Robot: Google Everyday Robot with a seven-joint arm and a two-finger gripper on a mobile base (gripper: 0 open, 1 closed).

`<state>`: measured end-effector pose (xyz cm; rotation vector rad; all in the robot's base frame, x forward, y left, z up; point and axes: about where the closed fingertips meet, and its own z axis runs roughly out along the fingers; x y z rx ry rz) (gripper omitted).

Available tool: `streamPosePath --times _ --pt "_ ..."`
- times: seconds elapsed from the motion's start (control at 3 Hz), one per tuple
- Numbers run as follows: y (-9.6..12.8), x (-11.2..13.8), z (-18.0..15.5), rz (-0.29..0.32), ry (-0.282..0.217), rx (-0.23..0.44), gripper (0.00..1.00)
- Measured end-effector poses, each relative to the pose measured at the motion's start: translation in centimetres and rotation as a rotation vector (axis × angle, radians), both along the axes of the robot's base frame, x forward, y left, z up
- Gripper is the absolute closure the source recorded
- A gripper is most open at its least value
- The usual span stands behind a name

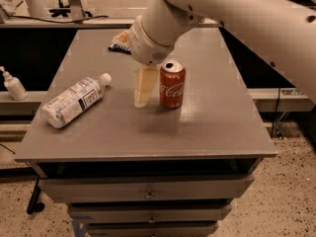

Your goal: Pick blue plastic bottle

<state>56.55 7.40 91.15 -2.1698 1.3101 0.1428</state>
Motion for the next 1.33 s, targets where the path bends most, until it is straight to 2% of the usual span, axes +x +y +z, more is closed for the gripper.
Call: streamPosePath --times 0.67,1.33 --pt "3.4 1.9 -2.9 0.093 0.035 -0.018 0.00" --pt "5.4 3.2 -4.7 0.154 0.067 -0.039 0.00"
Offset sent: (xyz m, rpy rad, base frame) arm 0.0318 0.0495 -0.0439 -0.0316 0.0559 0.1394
